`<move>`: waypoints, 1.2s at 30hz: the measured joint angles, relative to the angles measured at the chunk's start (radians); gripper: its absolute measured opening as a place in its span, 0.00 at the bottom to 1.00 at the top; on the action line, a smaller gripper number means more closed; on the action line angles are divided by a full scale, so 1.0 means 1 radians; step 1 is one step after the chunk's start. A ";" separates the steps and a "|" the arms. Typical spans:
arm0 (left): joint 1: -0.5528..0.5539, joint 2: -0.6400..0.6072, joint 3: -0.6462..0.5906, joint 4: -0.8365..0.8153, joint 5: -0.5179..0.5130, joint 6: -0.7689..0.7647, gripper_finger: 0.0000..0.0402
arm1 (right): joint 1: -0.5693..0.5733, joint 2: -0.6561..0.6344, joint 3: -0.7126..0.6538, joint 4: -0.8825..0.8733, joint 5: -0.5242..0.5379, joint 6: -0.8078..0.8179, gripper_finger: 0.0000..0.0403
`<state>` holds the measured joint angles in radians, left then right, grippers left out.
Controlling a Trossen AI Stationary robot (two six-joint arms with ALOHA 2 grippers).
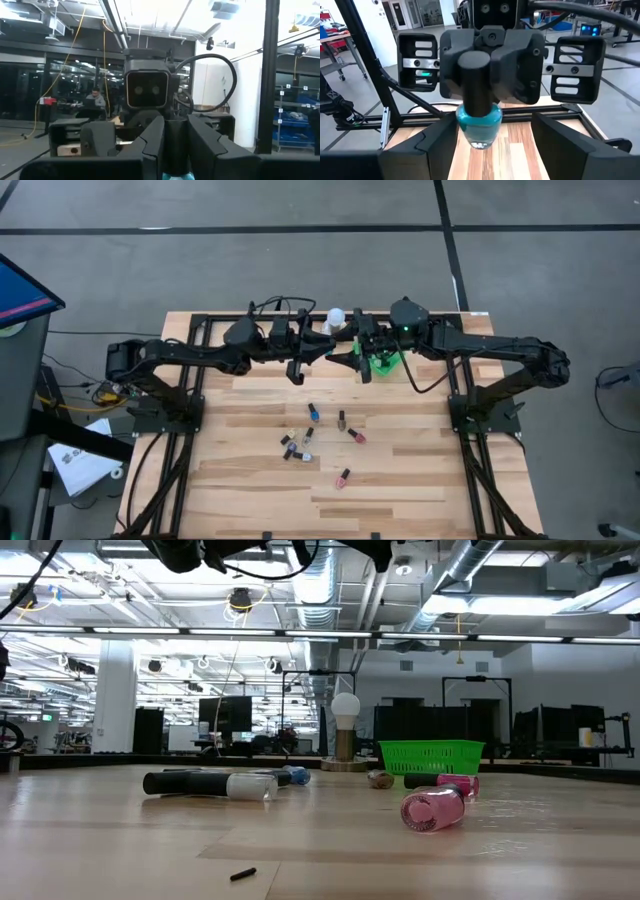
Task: Pick & Place Nail Polish
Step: Put the light blue nail polish bottle into the green bin
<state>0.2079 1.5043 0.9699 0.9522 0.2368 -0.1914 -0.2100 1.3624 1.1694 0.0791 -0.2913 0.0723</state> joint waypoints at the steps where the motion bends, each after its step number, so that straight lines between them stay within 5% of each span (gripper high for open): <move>1: 0.000 0.000 0.000 0.000 0.000 0.000 0.13 | 0.000 0.000 0.000 0.001 0.000 0.000 0.58; 11: 0.000 -0.001 0.000 0.001 0.001 -0.003 0.13 | 0.000 0.000 0.000 0.007 -0.030 -0.048 0.22; 32: 0.000 -0.002 0.000 0.001 0.000 -0.027 0.14 | 0.000 0.000 0.000 0.013 -0.049 -0.046 0.23; 36: 0.000 -0.002 0.001 -0.004 -0.002 -0.026 0.14 | 0.000 0.001 -0.001 0.038 -0.037 -0.037 0.39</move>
<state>0.2077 1.5024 0.9707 0.9486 0.2344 -0.2173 -0.2098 1.3630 1.1683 0.1174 -0.3279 0.0349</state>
